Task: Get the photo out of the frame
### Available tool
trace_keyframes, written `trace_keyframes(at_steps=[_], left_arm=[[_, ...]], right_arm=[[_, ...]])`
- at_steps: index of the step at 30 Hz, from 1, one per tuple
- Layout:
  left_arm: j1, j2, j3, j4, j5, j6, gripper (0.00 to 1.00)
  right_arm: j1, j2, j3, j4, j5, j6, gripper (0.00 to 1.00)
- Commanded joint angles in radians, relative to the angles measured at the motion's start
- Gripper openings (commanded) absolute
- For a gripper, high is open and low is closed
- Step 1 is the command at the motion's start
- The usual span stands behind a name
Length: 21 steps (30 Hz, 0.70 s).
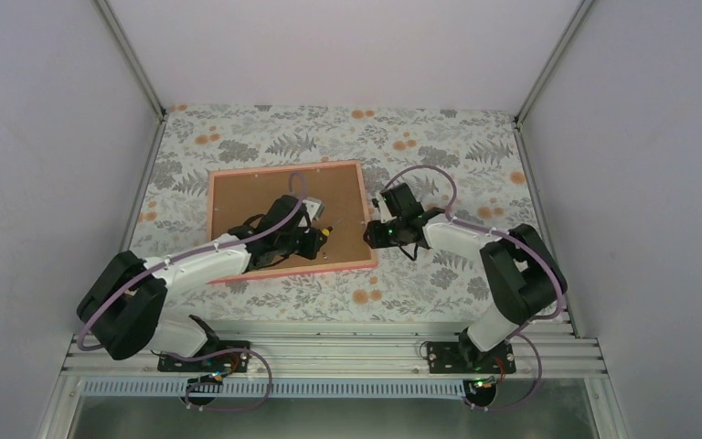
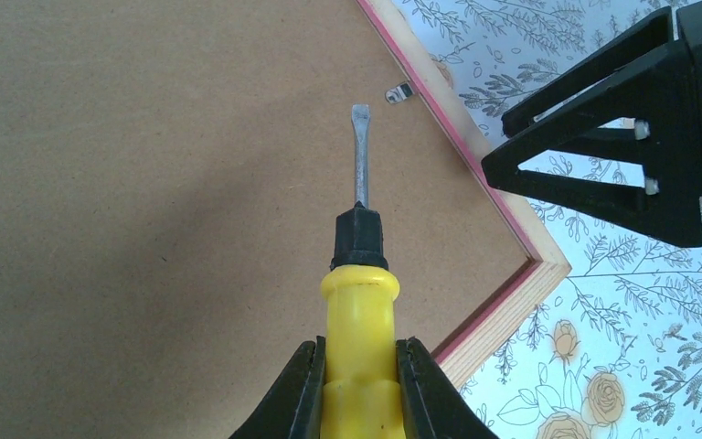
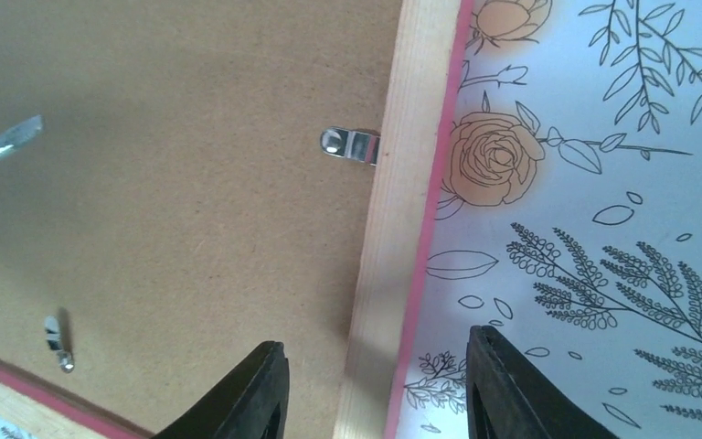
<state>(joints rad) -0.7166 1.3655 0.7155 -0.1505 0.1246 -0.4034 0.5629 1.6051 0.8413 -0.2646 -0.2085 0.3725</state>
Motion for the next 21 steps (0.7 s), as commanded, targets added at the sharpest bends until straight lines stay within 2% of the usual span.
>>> trace_keyframes(at_steps=[1, 12, 21], left_arm=[[-0.006, 0.030, 0.040, 0.038, 0.014, 0.024, 0.02], [-0.019, 0.127, 0.081, 0.073, 0.057, 0.043, 0.02], [-0.036, 0.192, 0.107, 0.093, 0.076, 0.046, 0.02]], right_arm=[[0.012, 0.046, 0.022, 0.037, 0.023, 0.021, 0.39], [0.016, 0.115, 0.034, 0.067, 0.021, 0.028, 0.31], [0.018, 0.116, 0.032, 0.045, 0.054, 0.029, 0.20]])
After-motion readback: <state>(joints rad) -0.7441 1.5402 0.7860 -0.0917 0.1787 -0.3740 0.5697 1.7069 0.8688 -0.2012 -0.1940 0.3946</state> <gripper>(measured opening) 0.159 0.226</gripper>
